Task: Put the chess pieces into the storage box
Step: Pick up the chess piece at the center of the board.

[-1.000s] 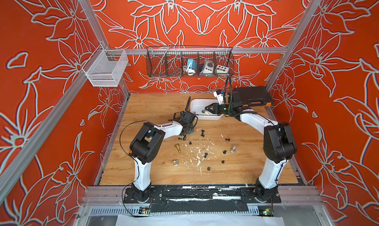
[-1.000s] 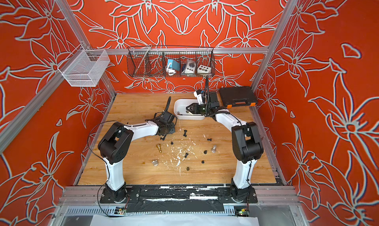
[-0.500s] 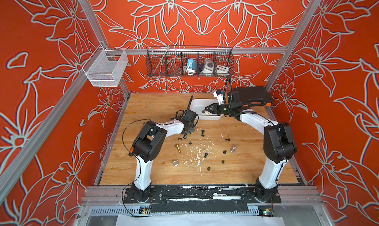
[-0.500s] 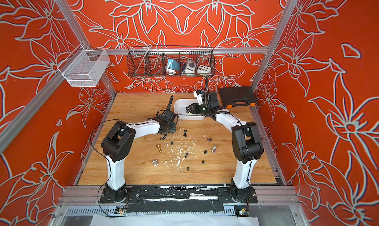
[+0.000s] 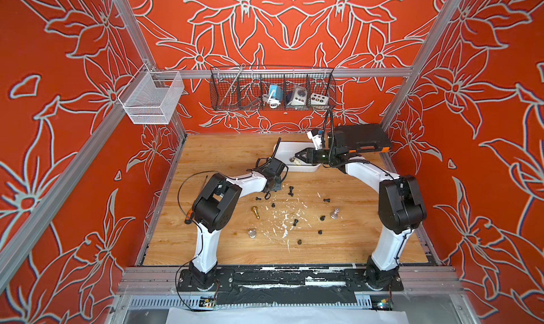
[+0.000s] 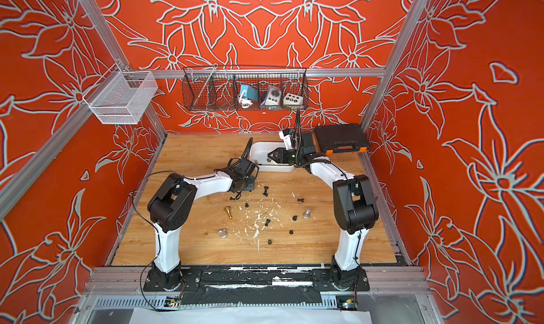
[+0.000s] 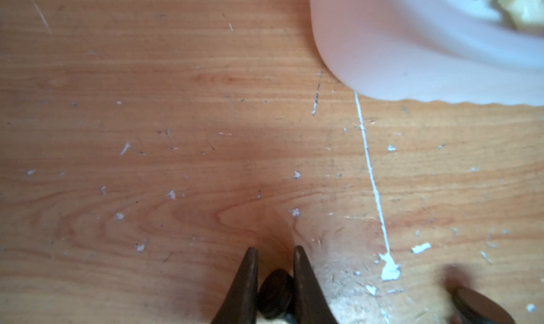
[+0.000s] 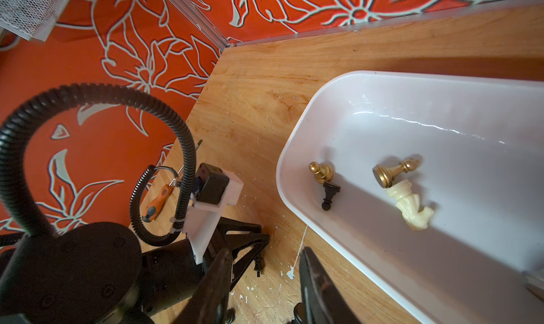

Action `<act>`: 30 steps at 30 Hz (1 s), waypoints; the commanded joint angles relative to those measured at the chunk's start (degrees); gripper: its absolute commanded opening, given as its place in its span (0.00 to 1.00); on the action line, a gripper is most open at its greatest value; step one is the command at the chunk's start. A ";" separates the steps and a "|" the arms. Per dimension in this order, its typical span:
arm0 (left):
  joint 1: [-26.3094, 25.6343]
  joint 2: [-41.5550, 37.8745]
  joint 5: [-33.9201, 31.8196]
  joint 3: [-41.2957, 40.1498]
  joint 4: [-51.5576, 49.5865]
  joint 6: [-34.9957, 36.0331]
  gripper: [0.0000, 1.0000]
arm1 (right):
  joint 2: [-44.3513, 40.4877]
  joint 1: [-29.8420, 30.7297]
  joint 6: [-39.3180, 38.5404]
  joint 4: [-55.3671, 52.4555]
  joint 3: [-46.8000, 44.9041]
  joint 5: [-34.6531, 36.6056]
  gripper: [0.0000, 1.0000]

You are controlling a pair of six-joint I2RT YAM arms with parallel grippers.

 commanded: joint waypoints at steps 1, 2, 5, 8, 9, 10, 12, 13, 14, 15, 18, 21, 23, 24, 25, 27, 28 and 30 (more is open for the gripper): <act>-0.44 1.09 -0.48 1.14 -3.73 2.28 0.19 | -1.18 -0.46 -0.11 0.54 -0.90 -1.12 0.41; -0.42 1.05 -0.66 1.52 -4.07 2.68 0.19 | -1.23 -0.47 -0.11 0.55 -0.84 -1.09 0.41; -0.51 1.30 -1.24 2.67 -5.13 4.04 0.20 | -1.15 -0.52 0.11 0.63 -0.88 -1.16 0.41; -0.77 1.38 -1.64 3.13 -5.43 5.21 0.20 | -1.21 -0.51 0.11 0.72 -0.96 -1.31 0.41; -0.86 1.41 -1.64 3.13 -5.43 5.53 0.21 | -1.23 -0.52 0.16 0.78 -1.02 -1.32 0.41; -0.88 1.54 -1.62 3.21 -5.50 5.76 0.21 | -1.27 -0.55 0.16 0.80 -1.08 -1.32 0.41; -0.90 1.96 -1.47 3.74 -6.06 5.74 0.23 | -1.23 -0.55 0.16 0.80 -1.17 -1.32 0.41; -0.95 2.09 -1.38 3.91 -6.29 5.59 0.23 | -1.28 -0.55 0.08 0.72 -1.19 -1.27 0.41; -0.95 2.26 -1.21 4.05 -6.54 5.27 0.25 | -1.29 -0.55 0.07 0.81 -1.28 -1.31 0.41; -1.01 2.37 -1.20 4.17 -6.72 4.82 0.27 | -1.32 -0.56 0.07 0.81 -1.43 -1.27 0.41; -1.05 2.96 -1.51 4.76 -7.78 3.48 0.31 | -1.46 -0.56 0.07 0.84 -1.39 -1.32 0.41; -1.07 3.49 -2.11 5.47 -9.19 1.87 0.36 | -1.60 -0.55 -0.01 0.89 -1.52 -1.55 0.41; -1.04 3.42 -3.38 5.72 -10.61 -0.02 0.40 | -1.84 -0.64 -0.18 0.83 -1.64 -1.57 0.41; -1.14 3.08 -3.65 5.61 -10.86 -1.26 0.41 | -1.88 -0.64 -0.20 0.81 -1.63 -1.65 0.41; -1.12 2.75 -3.56 5.22 -10.80 -2.28 0.42 | -1.93 -0.72 -0.27 0.76 -1.66 -1.69 0.41; -1.48 2.28 -3.49 4.74 -11.00 -4.19 0.45 | -2.02 -0.83 -0.28 0.73 -1.71 -2.19 0.41; -1.71 2.12 -3.62 4.72 -11.26 -4.93 0.46 | -2.02 -0.89 -0.36 0.65 -1.75 -2.36 0.41; -2.16 1.92 -3.49 4.60 -11.40 -6.15 0.46 | -2.17 -0.99 -0.37 0.63 -1.91 -2.71 0.41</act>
